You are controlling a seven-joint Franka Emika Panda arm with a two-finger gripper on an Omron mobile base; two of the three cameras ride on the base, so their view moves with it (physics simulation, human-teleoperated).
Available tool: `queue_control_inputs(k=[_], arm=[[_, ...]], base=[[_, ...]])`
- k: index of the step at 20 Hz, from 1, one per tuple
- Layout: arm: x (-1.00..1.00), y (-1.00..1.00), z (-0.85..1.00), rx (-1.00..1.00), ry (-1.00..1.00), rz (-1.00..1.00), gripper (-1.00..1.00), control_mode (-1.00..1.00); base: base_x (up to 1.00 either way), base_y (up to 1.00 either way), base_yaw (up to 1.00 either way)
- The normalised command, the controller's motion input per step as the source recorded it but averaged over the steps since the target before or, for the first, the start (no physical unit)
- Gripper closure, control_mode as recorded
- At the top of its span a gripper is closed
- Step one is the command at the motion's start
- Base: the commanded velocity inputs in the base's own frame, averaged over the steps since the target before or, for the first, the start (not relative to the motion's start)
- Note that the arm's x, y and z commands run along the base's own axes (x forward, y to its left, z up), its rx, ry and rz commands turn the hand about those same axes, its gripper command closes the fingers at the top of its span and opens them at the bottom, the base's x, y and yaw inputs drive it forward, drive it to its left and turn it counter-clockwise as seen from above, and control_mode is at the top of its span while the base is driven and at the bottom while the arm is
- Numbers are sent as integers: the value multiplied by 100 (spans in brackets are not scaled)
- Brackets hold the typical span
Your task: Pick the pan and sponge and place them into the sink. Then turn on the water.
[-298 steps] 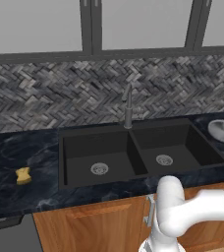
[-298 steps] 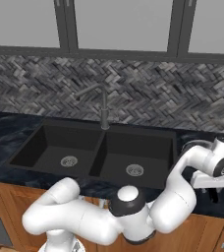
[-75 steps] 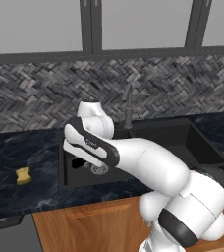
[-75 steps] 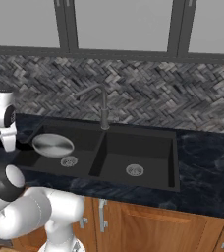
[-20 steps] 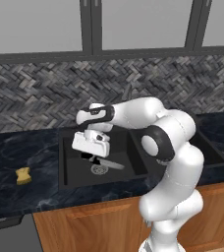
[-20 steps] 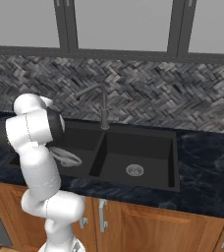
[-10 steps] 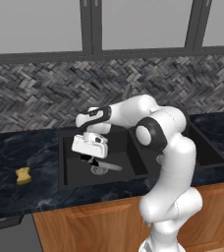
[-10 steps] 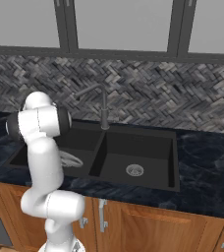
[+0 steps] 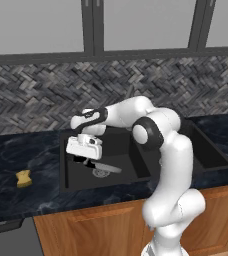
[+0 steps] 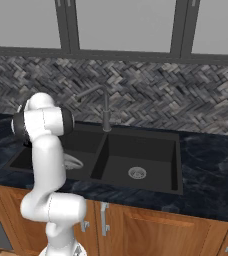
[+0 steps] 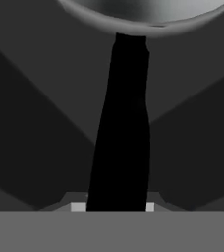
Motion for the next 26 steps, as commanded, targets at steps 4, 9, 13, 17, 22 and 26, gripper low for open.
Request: queue_control_inputs(k=[4,9,13,17,22,26], arm=[[40,-1,-34,-1,1,3,100,-100],[40,-7,-44,0,1,3,100,-100],[35,-18,-60,0,4,2,100,-100],[32,-7,-57,0,10,1,100,-100],[27,0,-51,1,13,0,100,-100],[25,2,-52,0,13,0,-100,-100]], base=[[0,0,0],[0,0,0],[0,0,0],[0,0,0],[0,0,0],[0,0,0]])
